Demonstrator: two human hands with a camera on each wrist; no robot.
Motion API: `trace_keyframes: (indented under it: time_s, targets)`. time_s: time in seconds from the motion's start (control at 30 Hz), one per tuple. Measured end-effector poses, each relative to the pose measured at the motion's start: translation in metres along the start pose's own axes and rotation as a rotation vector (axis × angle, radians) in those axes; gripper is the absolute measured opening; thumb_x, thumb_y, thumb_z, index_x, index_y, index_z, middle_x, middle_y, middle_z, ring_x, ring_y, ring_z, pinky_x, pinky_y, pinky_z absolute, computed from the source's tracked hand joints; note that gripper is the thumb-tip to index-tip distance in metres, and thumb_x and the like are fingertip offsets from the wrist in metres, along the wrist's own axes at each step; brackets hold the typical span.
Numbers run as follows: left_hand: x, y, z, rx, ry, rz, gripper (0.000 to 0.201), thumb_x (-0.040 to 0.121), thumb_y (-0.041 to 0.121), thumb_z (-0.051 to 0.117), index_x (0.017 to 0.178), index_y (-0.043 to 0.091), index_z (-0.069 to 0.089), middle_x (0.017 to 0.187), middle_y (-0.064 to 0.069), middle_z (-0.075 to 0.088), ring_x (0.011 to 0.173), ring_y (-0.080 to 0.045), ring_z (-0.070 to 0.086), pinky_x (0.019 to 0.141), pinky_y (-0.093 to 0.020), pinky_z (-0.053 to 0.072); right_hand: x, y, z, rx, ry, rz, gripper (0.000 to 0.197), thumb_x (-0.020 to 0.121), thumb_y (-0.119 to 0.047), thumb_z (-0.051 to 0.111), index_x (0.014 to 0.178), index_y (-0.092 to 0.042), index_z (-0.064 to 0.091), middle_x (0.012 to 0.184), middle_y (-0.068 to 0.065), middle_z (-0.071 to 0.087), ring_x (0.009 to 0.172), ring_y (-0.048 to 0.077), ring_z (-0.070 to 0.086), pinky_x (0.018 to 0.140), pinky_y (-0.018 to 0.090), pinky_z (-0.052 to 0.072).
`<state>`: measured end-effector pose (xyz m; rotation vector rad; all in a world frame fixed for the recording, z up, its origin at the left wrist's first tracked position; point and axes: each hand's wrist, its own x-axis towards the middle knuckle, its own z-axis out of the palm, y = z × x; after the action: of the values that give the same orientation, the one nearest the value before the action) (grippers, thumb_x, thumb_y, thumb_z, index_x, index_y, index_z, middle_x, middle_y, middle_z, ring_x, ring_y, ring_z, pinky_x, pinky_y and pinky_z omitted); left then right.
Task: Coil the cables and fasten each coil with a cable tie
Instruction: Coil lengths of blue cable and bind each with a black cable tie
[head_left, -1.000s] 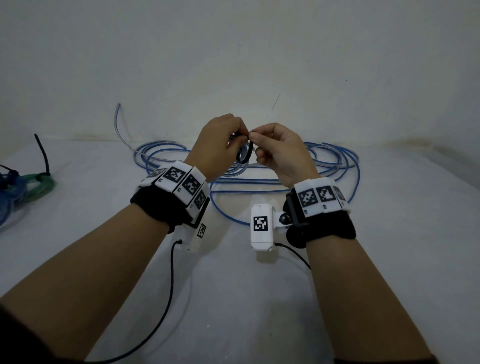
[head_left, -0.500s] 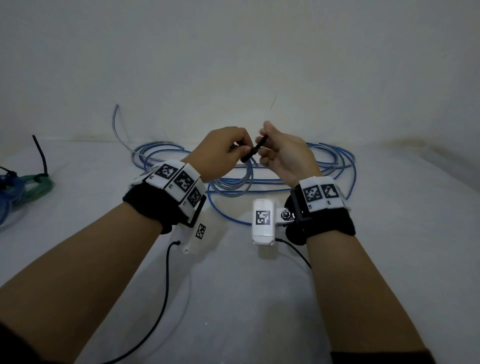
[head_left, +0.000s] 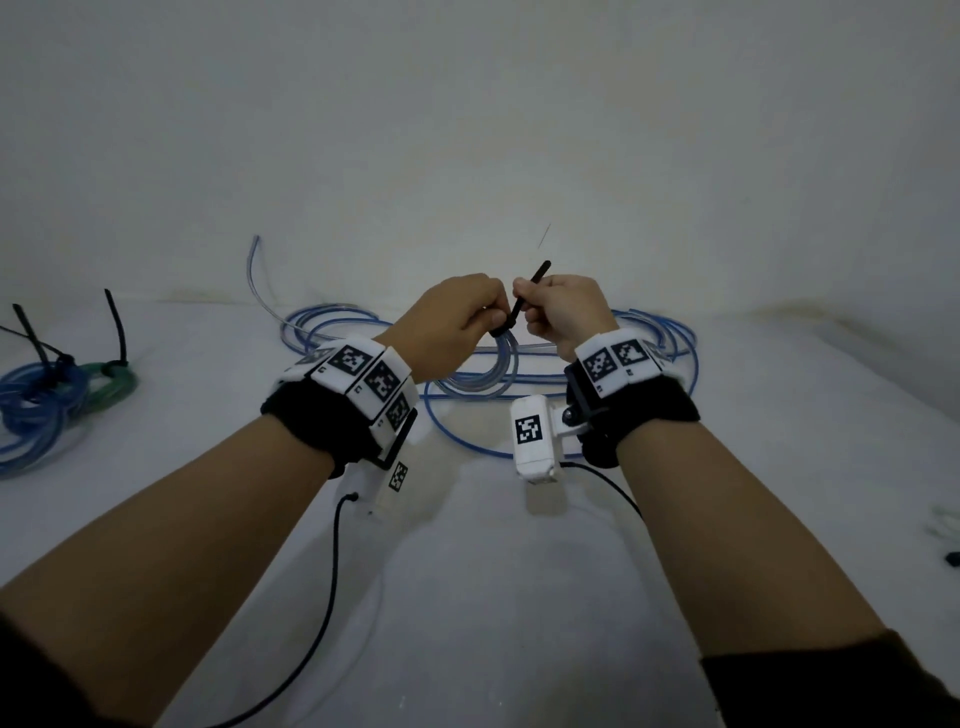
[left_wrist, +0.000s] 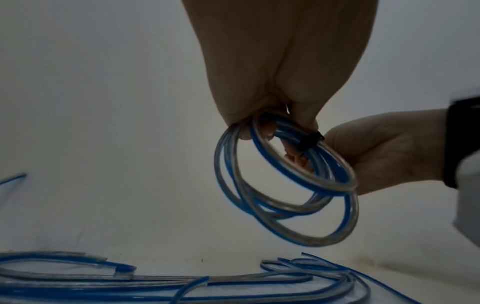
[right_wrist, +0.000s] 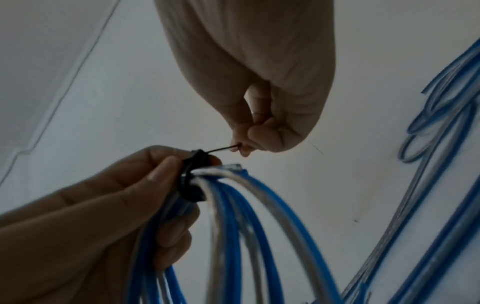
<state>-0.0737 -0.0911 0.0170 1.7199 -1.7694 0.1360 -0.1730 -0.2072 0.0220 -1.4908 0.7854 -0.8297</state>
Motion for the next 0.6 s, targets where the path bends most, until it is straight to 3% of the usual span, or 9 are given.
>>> trace_keyframes:
  time_s: [0.13,0.23,0.33,0.4,0.6]
  targets:
    - [-0.005,0.008,0.000,-0.026,-0.004,-0.015,0.012,0.093,0.009,0.049,0.093,0.003,0.059,0.084,-0.005,0.055,0.076,-0.016,0.048,0.065,-0.014,0.032,-0.005,-0.006,-0.002,-0.038,0.023,0.024,0.025,0.085,-0.009,0.066,0.063,-0.004,0.056,0.059,0.009,0.051,0.046,0.013,0.043,0.043,0.018,0.041]
    - [-0.012,0.010,0.001,-0.073,0.001,-0.095,0.012,0.094,0.010,0.048,0.097,0.005,0.057,0.080,0.006,0.049,0.073,-0.007,0.045,0.064,-0.006,0.033,-0.012,-0.009,-0.003,0.111,-0.041,0.120,0.022,0.087,-0.010,0.064,0.067,-0.001,0.057,0.061,0.009,0.049,0.037,0.008,0.044,0.039,0.016,0.039]
    - [-0.019,0.012,0.003,-0.070,0.017,-0.165,0.014,0.095,0.012,0.047,0.101,0.003,0.056,0.090,-0.002,0.053,0.081,-0.013,0.046,0.061,-0.016,0.029,-0.021,-0.012,-0.002,0.116,-0.182,0.198,0.028,0.089,-0.023,0.062,0.069,-0.003,0.059,0.060,0.005,0.051,0.044,0.009,0.045,0.043,0.017,0.039]
    - [-0.022,0.013,0.001,-0.074,0.037,-0.204,0.016,0.095,0.012,0.047,0.102,0.001,0.056,0.097,-0.009,0.058,0.086,-0.016,0.047,0.065,-0.020,0.027,-0.030,-0.014,0.003,0.005,-0.250,0.193,0.025,0.090,-0.021,0.061,0.070,-0.006,0.057,0.060,0.003,0.051,0.049,0.009,0.043,0.047,0.018,0.038]
    - [-0.032,0.018,-0.014,-0.075,0.033,-0.147,0.011,0.093,0.007,0.049,0.098,0.000,0.055,0.097,-0.013,0.063,0.084,-0.020,0.053,0.063,-0.018,0.032,-0.040,-0.019,0.020,-0.145,-0.153,0.018,0.035,0.088,-0.013,0.062,0.058,-0.007,0.045,0.057,0.008,0.044,0.047,0.016,0.035,0.045,0.023,0.030]
